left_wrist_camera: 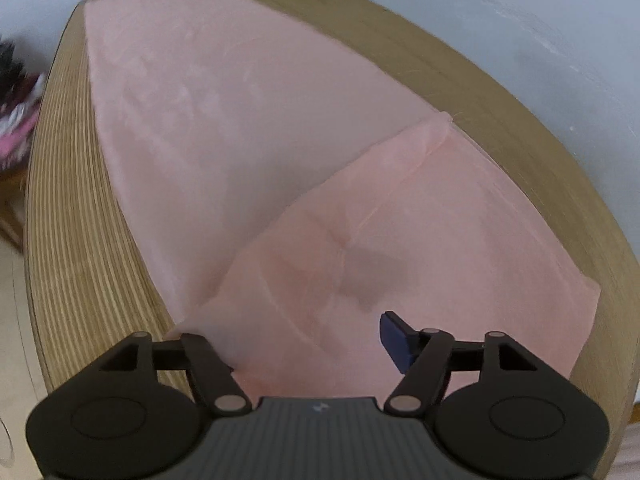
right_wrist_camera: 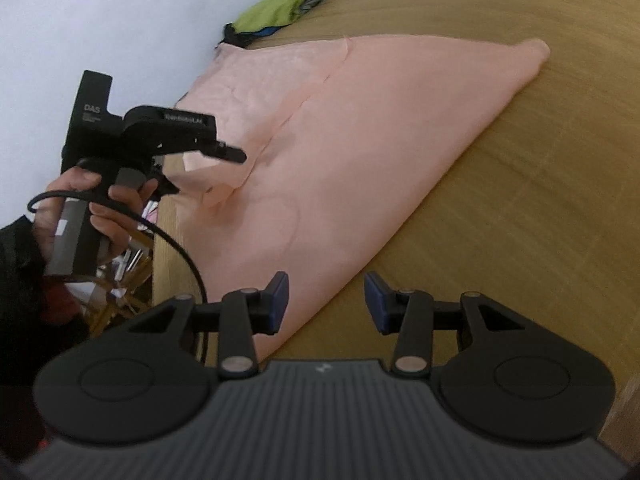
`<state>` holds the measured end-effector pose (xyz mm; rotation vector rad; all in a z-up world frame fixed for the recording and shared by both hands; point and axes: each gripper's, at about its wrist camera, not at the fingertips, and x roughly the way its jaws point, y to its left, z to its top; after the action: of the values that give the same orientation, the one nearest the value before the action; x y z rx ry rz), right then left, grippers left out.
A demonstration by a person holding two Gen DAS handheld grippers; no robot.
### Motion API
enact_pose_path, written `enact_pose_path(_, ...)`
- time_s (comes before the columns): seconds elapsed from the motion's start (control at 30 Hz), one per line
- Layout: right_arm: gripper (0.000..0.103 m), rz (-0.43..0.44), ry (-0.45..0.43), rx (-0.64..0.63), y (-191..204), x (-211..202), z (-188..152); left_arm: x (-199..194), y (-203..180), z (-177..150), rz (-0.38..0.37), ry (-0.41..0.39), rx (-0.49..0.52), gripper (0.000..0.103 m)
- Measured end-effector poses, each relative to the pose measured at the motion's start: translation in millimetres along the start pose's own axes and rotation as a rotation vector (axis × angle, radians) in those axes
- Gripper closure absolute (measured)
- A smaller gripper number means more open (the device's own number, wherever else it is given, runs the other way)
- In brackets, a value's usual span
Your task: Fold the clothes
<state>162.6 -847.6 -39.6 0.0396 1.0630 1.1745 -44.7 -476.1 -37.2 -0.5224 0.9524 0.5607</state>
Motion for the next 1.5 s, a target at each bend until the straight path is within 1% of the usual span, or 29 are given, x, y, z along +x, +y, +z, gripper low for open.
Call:
enact_pose_path(0.07, 0.057, -0.015, 0.002, 0.026, 11.9, -0.5, -13.6, 2.1, 8.4, 2.8, -0.002, -0.014, 0.059, 0.03)
enact_pose_path(0.13, 0.057, -0.058, -0.012, 0.06, 23.3, -2.7, -26.7, 6.3, 21.1, 5.6, -0.021, -0.029, 0.127, 0.03)
enact_pose_path(0.17, 0.057, -0.1, -0.035, 0.079, 30.4, -3.6, -33.2, 6.5, 24.6, 9.9, -0.047, -0.036, 0.157, 0.03)
enact_pose_path(0.2, 0.057, -0.151, -0.067, 0.097, 39.5, -4.2, -40.5, 8.9, 33.7, 12.5, -0.097, -0.035, 0.183, 0.03)
enact_pose_path(0.27, 0.057, -0.272, -0.154, 0.146, 62.6, -6.2, -56.5, 15.7, 47.9, 18.7, -0.179, -0.018, 0.222, 0.03)
enact_pose_path(0.3, 0.057, -0.316, -0.194, 0.172, 75.0, -7.4, -64.7, 19.1, 54.4, 21.8, -0.214, -0.006, 0.242, 0.03)
enact_pose_path(0.37, 0.057, -0.376, -0.25, 0.219, 99.9, -9.6, -80.4, 21.3, 64.8, 25.9, -0.22, 0.012, 0.266, 0.03)
enact_pose_path(0.4, 0.057, -0.382, -0.251, 0.221, 111.7, -9.3, -85.7, 20.5, 70.2, 28.6, -0.229, 0.015, 0.268, 0.03)
enact_pose_path(0.47, 0.058, -0.394, -0.253, 0.211, 134.1, -9.2, -93.0, 17.9, 81.1, 35.8, -0.275, 0.033, 0.243, 0.03)
enact_pose_path(0.57, 0.057, -0.42, -0.288, 0.205, 156.1, -11.7, -95.0, 15.0, 91.2, 45.4, -0.314, 0.064, 0.221, 0.03)
enact_pose_path(0.67, 0.057, -0.425, -0.309, 0.204, 165.3, -4.9, -88.6, 11.1, 100.9, 49.6, -0.286, 0.046, 0.219, 0.03)
enact_pose_path(0.8, 0.057, -0.385, -0.315, 0.211, 161.9, 22.8, -71.9, 12.4, 115.4, 59.7, -0.239, 0.061, 0.202, 0.03)
enact_pose_path(0.93, 0.057, -0.341, -0.319, 0.22, 157.6, 51.7, -54.6, 2.9, 131.2, 72.5, -0.225, 0.051, 0.256, 0.029)
enact_pose_path(1.03, 0.057, -0.345, -0.284, 0.203, 176.1, 78.4, -43.5, 2.7, 146.0, 83.7, -0.228, 0.069, 0.287, 0.028)
enact_pose_path(1.1, 0.057, -0.342, -0.269, 0.157, 194.9, 94.7, -34.4, 8.0, 153.5, 92.3, -0.251, 0.093, 0.318, 0.028)
enact_pose_path(1.17, 0.057, -0.365, -0.28, 0.119, 213.3, 109.2, -27.8, 21.1, 154.4, 107.7, -0.292, 0.106, 0.374, 0.028)
enact_pose_path(1.23, 0.057, -0.407, -0.299, 0.111, 231.1, 128.1, -21.4, 26.4, 162.2, 117.0, -0.361, 0.127, 0.453, 0.028)
enact_pose_path(1.27, 0.058, -0.427, -0.32, 0.143, 237.9, 137.5, -19.5, 29.4, 166.3, 120.3, -0.407, 0.15, 0.495, 0.028)
enact_pose_path(1.33, 0.058, -0.465, -0.37, 0.243, 249.7, 156.4, -16.9, 38.0, 169.0, 127.6, -0.46, 0.218, 0.574, 0.028)
enact_pose_path(1.4, 0.057, -0.502, -0.42, 0.343, 261.5, 175.3, -14.3, 37.0, 169.6, 132.9, -0.49, 0.209, 0.661, 0.028)
enact_pose_path(1.47, 0.057, -0.519, -0.417, 0.366, 275.6, 192.2, -11.7, 37.2, 166.0, 141.1, -0.515, 0.206, 0.744, 0.028)
enact_pose_path(1.5, 0.057, -0.525, -0.41, 0.37, 282.9, 200.4, -10.4, 42.5, 161.0, 150.5, -0.531, 0.208, 0.772, 0.028)
